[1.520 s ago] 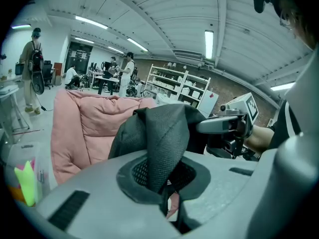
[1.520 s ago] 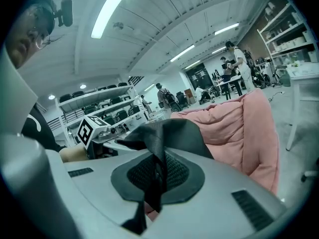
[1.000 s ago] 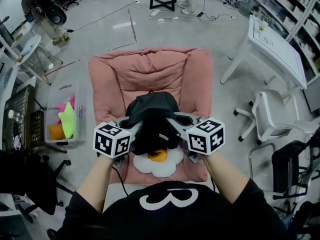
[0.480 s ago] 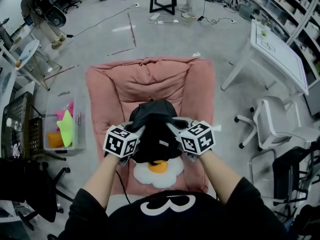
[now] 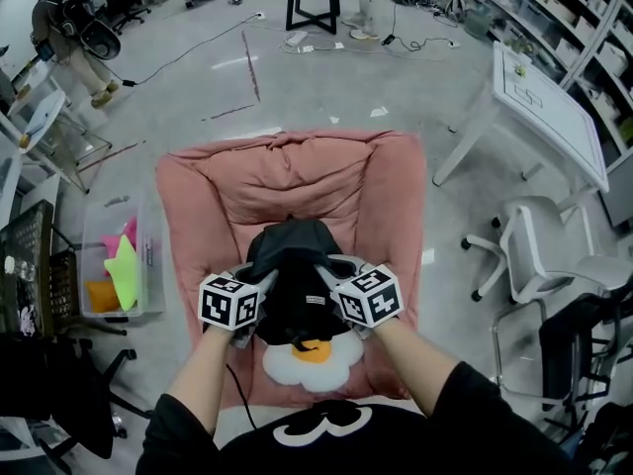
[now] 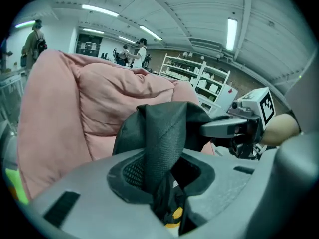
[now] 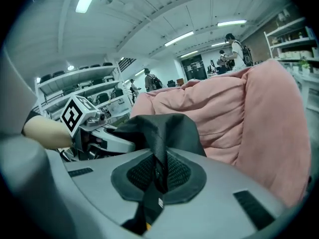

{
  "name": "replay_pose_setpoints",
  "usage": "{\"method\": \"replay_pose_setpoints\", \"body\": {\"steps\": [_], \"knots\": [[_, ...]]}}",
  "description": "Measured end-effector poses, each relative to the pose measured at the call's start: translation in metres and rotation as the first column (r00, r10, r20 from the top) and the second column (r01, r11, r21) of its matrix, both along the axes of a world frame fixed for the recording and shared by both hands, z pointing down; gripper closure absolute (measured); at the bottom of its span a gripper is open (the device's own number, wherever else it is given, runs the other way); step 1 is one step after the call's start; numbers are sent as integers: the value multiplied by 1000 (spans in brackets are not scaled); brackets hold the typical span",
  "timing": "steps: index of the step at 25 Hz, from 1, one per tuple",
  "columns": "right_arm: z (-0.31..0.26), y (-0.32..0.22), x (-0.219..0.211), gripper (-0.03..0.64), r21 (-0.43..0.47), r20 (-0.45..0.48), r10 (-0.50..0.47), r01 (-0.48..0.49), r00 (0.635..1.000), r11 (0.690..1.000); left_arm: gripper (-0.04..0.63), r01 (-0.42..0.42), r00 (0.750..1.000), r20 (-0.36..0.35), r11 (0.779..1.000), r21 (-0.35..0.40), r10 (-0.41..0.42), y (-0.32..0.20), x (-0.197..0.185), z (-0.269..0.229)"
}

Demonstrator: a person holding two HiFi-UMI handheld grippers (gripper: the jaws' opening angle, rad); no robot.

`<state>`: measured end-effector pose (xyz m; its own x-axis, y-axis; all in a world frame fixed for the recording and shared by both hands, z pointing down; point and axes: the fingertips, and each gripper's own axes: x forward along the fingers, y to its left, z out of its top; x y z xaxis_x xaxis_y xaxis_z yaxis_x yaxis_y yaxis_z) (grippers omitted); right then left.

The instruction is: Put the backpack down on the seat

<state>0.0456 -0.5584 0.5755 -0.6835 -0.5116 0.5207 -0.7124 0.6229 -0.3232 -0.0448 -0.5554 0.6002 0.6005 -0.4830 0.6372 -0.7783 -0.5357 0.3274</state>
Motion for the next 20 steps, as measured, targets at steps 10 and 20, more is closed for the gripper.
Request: {"method": "replay_pose_setpoints", "body": {"steps": [10,20], "knots": [[7,-28,-10,595,-24,68,47,-45,997,999,356,176,977,-116,984,-42,-179,35,-50,9],[-29,14,7,411,38,73,80,-83,994,996,351,161,978,-135,987,12,-158,109,-28,-48]]}}
